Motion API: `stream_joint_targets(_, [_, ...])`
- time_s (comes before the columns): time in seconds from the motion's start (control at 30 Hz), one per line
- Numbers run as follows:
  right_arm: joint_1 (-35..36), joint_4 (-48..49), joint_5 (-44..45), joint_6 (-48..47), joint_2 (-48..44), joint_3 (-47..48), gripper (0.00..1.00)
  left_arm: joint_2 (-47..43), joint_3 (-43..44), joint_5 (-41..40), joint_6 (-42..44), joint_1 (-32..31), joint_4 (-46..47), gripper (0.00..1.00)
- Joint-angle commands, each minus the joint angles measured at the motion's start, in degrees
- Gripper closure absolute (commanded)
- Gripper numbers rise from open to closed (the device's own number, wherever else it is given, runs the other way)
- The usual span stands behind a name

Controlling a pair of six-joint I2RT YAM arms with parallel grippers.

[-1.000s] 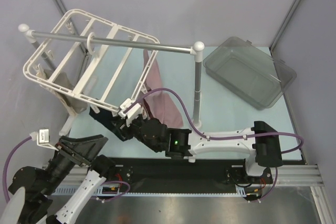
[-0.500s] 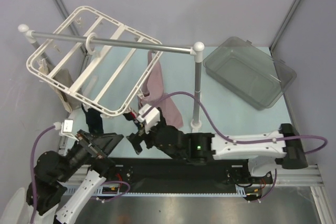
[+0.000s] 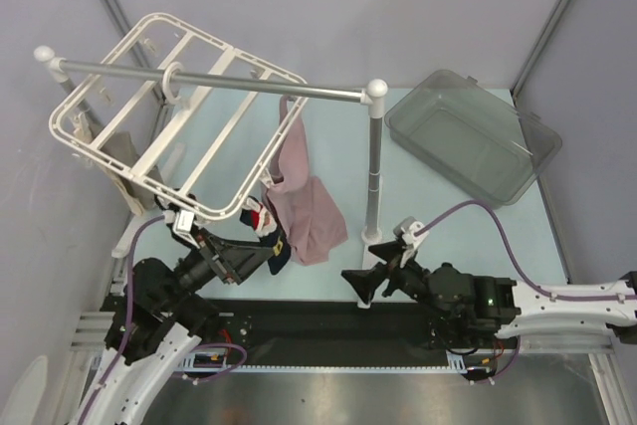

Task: Clip the socks to the hanger
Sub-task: Reset both arms

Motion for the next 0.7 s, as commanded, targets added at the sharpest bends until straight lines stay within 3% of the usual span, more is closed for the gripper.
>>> stream_joint_targets(0.0, [-2.2,8.6,-1.7,2.3,-8.5,-8.6,0.0,-8.2,-4.7,5.8,-0.9,-0.2,13.2,0.03])
stream_joint_targets(0.3, [-7.4,22.4,-9.3,0.2,-25.3,-26.0,0.0,-8.2,-18.3,11.6,-1.7,-0.1,35.0,0.04])
stream_joint_targets(0.53, [-11.2,24.6,-8.3,5.1,-28.9,-34.1,0.01,-8.2,-32.9,15.2,-5.7,-0.2,53.8,0.04])
stream_joint_targets(0.67, [-11.9,19.7,-2.9,8.7,-26.3,-33.8,0.0,-8.1,-36.8,14.3,-5.2,-0.1,54.1,0.04])
